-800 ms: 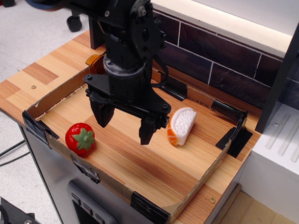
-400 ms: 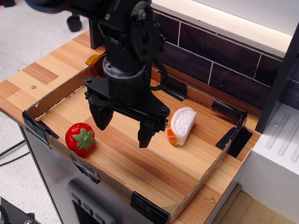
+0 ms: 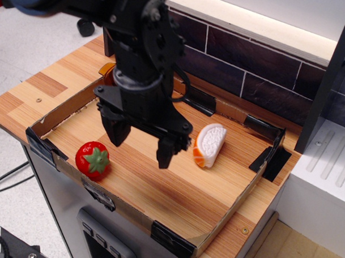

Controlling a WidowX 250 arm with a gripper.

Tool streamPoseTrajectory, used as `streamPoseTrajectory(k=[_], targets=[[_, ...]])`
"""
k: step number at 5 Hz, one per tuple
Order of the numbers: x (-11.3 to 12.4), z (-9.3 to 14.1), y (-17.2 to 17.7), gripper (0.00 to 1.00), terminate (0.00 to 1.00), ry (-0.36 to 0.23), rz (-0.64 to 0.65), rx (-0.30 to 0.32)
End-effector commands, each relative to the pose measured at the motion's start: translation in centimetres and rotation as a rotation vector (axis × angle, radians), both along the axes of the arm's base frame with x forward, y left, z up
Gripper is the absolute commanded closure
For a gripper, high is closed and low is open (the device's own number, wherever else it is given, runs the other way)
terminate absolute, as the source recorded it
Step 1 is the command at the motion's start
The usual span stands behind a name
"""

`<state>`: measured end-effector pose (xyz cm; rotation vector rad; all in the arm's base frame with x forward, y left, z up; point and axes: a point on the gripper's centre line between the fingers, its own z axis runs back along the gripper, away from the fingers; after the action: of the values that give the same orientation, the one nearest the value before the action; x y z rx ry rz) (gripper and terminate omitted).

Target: Take carrot out of pot

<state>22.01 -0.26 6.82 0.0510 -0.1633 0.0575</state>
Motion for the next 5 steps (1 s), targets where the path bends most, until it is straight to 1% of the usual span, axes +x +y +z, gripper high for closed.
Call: streamPoseTrajectory(k=[1, 2, 4, 5], targets=[[4.8, 6.1, 4.1, 0.00, 0.00, -0.106, 0.045, -0.060], [6.9, 6.3, 6.0, 0.00, 0.00, -0.149, 0.064, -0.055], [10.4, 1.6, 8.1, 0.00, 0.00, -0.092, 0.079, 0.021], [11.3, 0.1, 9.1, 0.00, 0.00, -0.077, 0.093, 0.039]])
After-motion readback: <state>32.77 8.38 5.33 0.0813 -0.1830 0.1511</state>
